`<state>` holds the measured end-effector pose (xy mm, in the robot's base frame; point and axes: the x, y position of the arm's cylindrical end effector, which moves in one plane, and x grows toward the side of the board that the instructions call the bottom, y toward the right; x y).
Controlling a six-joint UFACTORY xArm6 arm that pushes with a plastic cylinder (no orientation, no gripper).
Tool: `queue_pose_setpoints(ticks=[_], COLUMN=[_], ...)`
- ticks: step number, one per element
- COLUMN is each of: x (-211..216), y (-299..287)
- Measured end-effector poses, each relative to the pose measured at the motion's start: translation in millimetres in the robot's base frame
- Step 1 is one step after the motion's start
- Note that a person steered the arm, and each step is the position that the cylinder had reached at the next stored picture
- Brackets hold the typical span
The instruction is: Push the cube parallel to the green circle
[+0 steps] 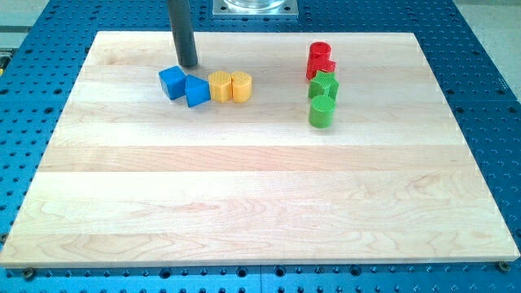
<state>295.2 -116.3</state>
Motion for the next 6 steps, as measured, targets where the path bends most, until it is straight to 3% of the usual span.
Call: queue_pose_setpoints(ticks=[1, 3, 5, 6], x=[31, 42, 121, 133], y=[1, -28, -28, -30])
